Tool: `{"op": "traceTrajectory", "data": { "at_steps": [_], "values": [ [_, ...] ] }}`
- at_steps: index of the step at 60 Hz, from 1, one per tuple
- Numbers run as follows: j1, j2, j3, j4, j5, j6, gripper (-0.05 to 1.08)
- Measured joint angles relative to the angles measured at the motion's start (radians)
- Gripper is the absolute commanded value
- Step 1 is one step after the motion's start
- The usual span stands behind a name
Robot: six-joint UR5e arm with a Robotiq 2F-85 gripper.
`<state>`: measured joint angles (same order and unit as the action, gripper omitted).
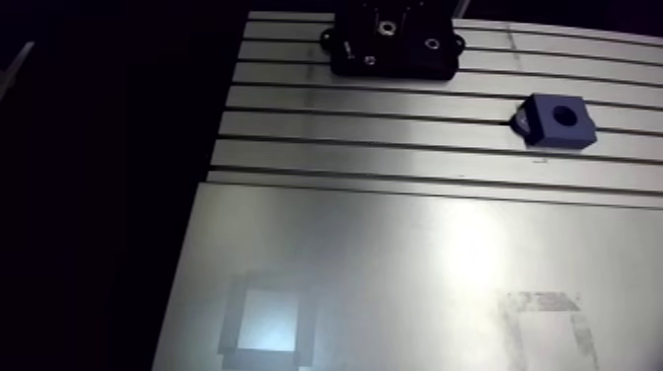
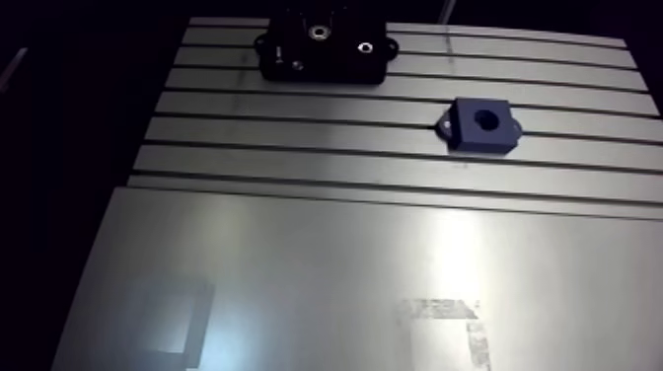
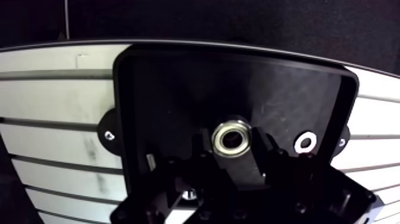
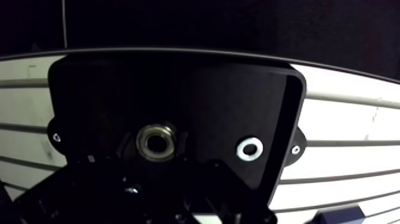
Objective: Pick up the bearing and press it into the housing until flush.
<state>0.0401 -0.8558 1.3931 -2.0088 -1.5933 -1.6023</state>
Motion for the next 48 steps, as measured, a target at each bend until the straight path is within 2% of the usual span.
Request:
{"op": "traceTrajectory", "data": {
  "at_steps": [25, 48],
  "values": [
    [-0.004, -0.043, 0.014, 0.003, 0.005, -0.020, 0.63],
    [-0.030, -0.124, 0.058, 0.017, -0.002, -0.110, 0.66]
  ]
}}
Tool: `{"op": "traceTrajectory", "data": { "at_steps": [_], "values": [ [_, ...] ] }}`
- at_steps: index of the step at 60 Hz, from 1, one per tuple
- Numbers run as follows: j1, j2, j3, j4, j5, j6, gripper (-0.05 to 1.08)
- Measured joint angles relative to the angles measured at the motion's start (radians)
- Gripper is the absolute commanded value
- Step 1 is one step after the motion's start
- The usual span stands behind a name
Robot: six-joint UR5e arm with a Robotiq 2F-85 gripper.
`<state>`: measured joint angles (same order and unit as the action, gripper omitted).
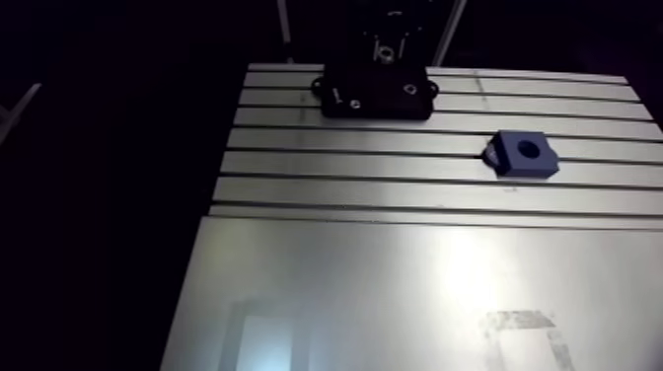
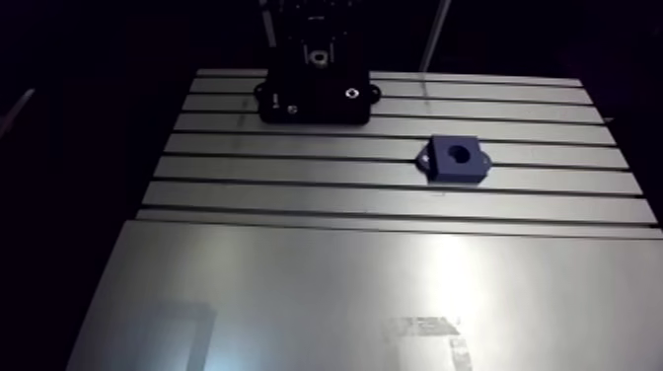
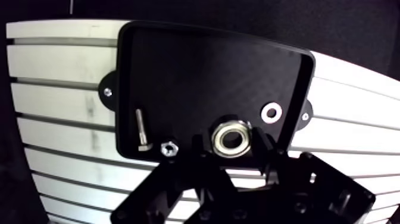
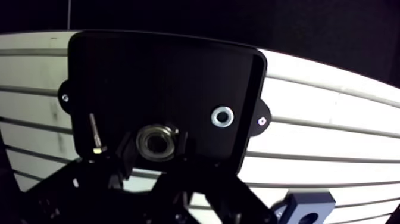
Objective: Pick up the bearing and press it into the housing until flush.
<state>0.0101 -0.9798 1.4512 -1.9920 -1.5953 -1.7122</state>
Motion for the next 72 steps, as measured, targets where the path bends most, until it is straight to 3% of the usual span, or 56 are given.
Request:
{"op": "traceTrajectory", "data": {
  "at_steps": [44, 72],
  "values": [
    [-0.183, -0.184, 0.150, 0.067, -0.003, -0.129, 0.69],
    [-0.318, -0.280, 0.300, 0.034, -0.006, -0.206, 0.69]
  ]
}}
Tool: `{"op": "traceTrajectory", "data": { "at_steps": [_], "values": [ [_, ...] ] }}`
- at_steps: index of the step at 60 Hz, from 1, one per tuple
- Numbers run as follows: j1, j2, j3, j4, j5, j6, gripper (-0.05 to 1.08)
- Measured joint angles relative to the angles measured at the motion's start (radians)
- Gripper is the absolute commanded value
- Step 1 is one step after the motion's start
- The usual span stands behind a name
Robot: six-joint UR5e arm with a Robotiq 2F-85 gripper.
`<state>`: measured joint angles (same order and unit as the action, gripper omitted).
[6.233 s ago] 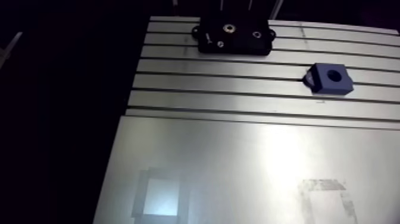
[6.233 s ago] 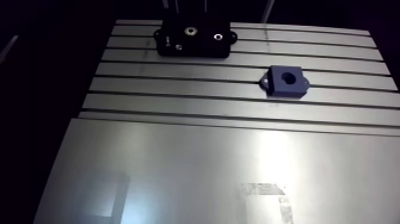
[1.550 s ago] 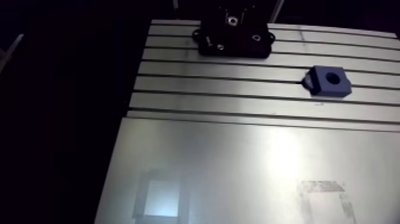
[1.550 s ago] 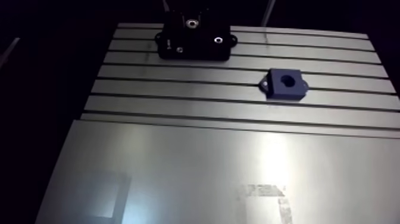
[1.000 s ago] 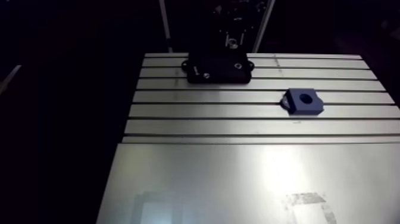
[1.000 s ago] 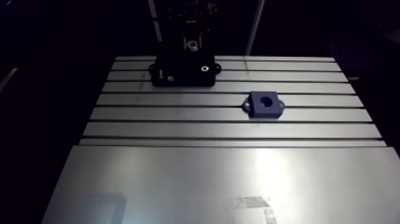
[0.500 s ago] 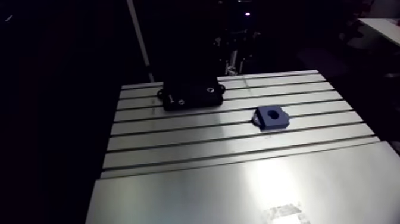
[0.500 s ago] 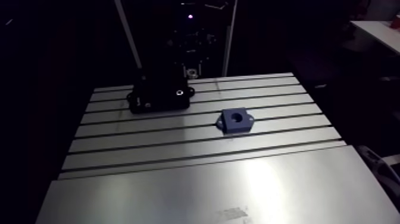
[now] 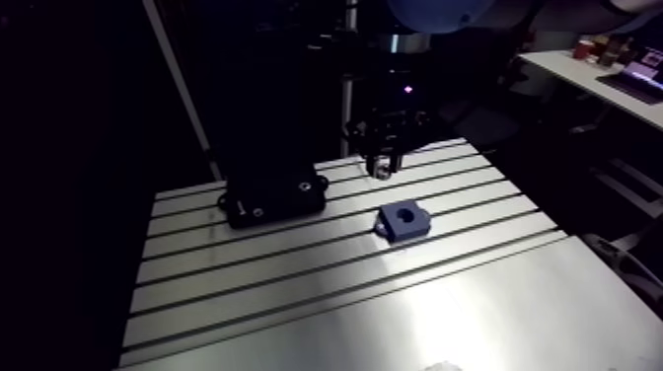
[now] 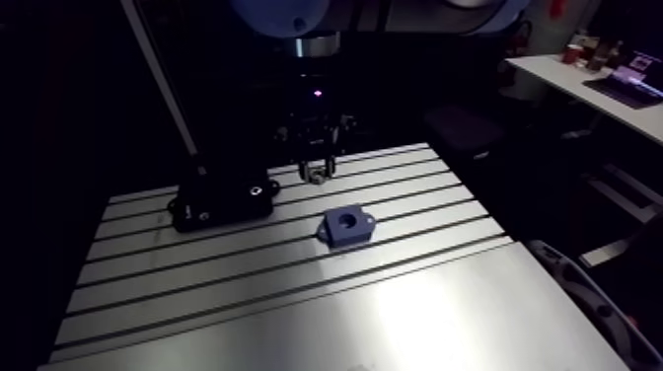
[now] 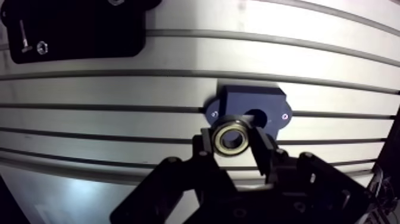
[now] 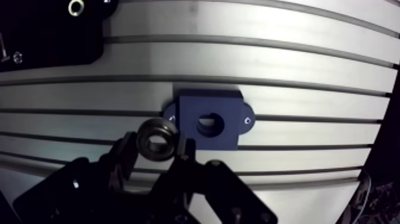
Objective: Pick up the bearing and press it into the housing until flush.
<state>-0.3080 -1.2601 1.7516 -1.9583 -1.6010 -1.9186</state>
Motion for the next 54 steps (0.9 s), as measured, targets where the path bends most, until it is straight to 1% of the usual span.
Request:
{"op": "traceTrajectory", "data": {
  "at_steps": [15, 35, 54],
  "values": [
    [-0.038, -0.020, 0.061, -0.042, 0.000, -0.022, 0.69],
    [-0.068, -0.014, 0.097, -0.086, -0.001, -0.034, 0.69],
    [-0.100, -0.006, 0.138, -0.150, 0.001, -0.038, 0.69]
  ]
}}
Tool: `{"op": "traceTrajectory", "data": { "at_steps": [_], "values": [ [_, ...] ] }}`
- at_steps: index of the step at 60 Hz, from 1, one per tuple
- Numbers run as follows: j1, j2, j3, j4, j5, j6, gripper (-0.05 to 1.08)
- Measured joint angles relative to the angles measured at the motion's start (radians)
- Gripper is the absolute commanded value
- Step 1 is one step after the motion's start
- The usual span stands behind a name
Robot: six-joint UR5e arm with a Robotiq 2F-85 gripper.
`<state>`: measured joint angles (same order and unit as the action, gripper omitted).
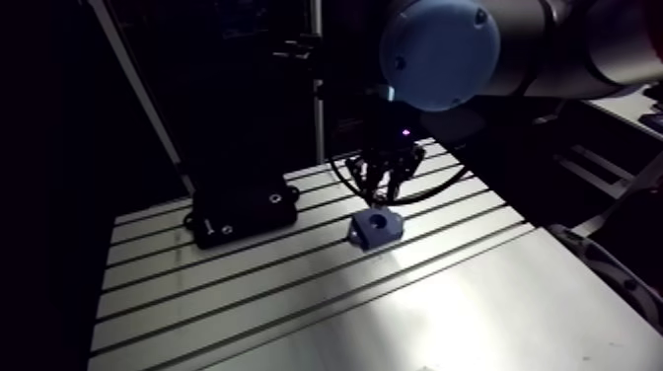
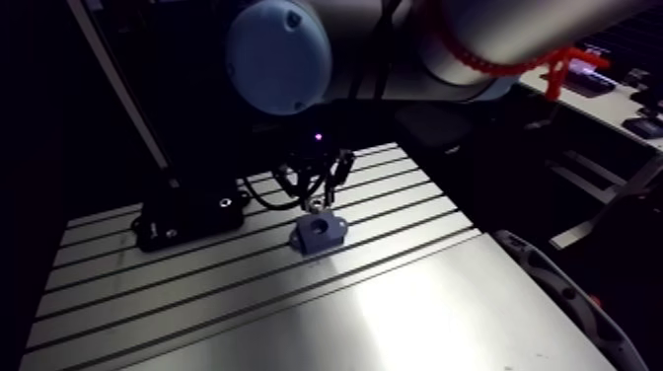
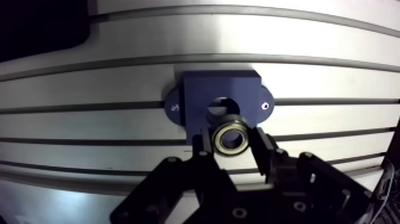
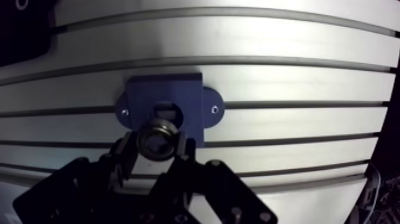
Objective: Pick up the bearing and press it into the housing until flush.
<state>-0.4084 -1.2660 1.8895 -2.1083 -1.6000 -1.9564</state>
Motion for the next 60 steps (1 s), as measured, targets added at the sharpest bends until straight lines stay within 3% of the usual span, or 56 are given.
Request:
{"op": "traceTrajectory", "data": {
  "at_steps": [27, 60],
  "values": [
    [-0.017, 0.038, 0.046, -0.081, 0.001, -0.002, 0.69],
    [-0.016, 0.066, 0.044, -0.105, -0.001, 0.000, 0.69]
  ]
}}
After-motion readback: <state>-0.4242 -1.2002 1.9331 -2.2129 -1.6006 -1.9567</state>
